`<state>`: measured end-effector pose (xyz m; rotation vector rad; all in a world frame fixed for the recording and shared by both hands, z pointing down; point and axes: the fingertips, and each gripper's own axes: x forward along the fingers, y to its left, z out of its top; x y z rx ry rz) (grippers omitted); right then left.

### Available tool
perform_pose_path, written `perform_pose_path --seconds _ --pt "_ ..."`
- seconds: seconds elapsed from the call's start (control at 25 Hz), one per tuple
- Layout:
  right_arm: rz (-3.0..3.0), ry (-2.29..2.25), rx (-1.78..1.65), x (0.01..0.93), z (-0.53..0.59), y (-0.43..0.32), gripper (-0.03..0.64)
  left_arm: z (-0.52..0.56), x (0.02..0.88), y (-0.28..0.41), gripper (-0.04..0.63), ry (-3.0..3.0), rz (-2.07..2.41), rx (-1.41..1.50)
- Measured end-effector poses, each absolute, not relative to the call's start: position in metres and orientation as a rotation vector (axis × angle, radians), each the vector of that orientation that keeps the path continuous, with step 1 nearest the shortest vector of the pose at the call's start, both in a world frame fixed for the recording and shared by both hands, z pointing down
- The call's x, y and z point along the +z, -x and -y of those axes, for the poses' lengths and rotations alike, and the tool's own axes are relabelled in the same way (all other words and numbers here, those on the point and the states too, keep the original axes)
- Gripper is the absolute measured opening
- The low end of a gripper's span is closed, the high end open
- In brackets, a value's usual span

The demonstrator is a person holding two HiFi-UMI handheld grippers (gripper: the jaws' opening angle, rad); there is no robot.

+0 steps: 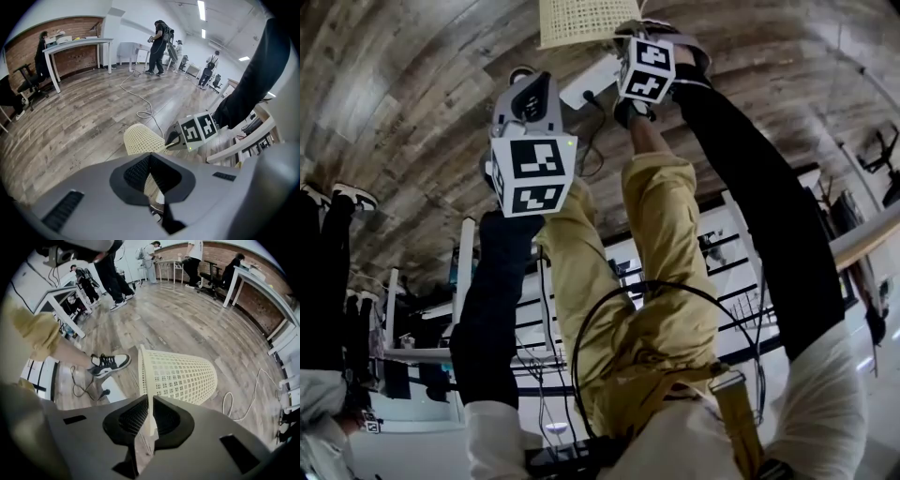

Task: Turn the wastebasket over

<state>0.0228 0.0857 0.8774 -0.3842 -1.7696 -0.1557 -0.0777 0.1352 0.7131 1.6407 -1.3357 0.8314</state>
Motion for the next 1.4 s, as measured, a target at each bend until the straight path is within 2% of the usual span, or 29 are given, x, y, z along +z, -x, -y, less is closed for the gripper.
perform_pose_path --seconds 0.32,0.44,0.76,1.04,1.4 --pt "1.887 0.201 0.549 0.83 -0.067 0.014 0.048 -0.123 0.693 0.072 0.002 -1.681 1.328 0.825" --pt "1.886 0.077 0.685 0.838 -0.044 0.008 0.049 -0.117 0.691 0.073 0.002 -1.682 1.34 0.815" --pt "1.784 -0.368 0.548 0.86 0.046 -0.052 0.051 -0.124 0.7 0.07 0.002 -1.636 1.356 0.814" --pt "1.652 -0.508 0.599 0.883 0.059 -0.111 0.052 -0.132 0.705 0.056 0.002 -1.666 1.296 0.853" --pt "1.572 -0.519 0.694 0.892 0.046 -0.142 0.089 -0.117 0.703 0.043 0.002 -1.699 1.263 0.886"
